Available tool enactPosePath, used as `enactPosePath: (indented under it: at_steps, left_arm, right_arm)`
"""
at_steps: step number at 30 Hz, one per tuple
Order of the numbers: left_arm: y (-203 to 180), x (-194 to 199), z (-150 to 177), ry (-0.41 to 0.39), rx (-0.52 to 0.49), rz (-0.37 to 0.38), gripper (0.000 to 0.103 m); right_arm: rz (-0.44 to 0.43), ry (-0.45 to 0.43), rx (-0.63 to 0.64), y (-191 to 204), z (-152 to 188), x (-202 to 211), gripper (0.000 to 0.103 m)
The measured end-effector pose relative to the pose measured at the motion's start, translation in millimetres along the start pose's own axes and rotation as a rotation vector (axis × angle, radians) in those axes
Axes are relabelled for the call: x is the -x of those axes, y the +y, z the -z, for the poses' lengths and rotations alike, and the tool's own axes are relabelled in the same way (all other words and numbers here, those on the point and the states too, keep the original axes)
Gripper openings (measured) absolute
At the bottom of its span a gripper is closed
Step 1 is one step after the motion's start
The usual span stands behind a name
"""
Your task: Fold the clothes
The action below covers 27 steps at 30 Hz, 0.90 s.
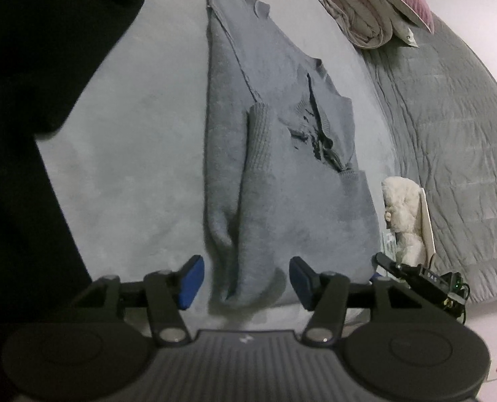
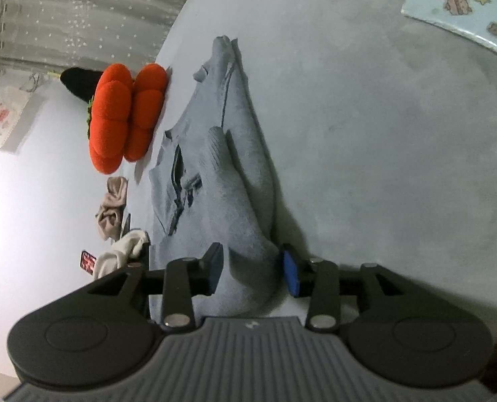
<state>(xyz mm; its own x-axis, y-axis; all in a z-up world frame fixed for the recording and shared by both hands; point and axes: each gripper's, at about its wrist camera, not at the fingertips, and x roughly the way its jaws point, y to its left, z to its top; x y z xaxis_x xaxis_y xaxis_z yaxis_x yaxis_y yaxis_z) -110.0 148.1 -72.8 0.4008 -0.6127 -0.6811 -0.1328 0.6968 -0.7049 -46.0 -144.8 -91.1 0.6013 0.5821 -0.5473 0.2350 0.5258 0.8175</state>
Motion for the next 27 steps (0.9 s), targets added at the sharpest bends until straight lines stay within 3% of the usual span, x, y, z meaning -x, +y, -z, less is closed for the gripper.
enactPosePath:
  at_steps: [1,6,9,13,15,17,20,27]
  left_arm:
    - [0,-1,0,0.003,0.003,0.004,0.058]
    - [-3,-5,1,0.008,-0.02,0.003,0.056]
    - [-4,-5,2,0.017,-0.04,-0.004,0.045]
    - [-4,-8,3,0.038,-0.045,0.01,0.044]
    - [-4,-10,4,0.049,-0.044,0.019,0.022]
    - [-4,-11,5,0.057,-0.043,0.032,0.016]
    - [-2,-1,5,0.007,-0.026,0.13,0.016]
    - [7,17,-16,-0.102,0.136,0.382,0.015]
  right_arm:
    - [0.001,0.005,0.008,2,0,-1,0.042]
    - [0.009,0.02,0.048,2,-2,-1,0.042]
    - [-0.025,0.003,0.061,6,-2,3,0.042]
    - [0.018,0.028,0.085,8,-3,-3,0.042]
    - [0.045,0.05,0.094,8,-3,-9,0.036]
    - [0.018,0.045,0.073,8,-4,-10,0.024]
    - [-0.039,0.026,0.043,7,-5,-5,0.021]
    - [-0.134,-0.032,0.055,32,-21,8,0.02]
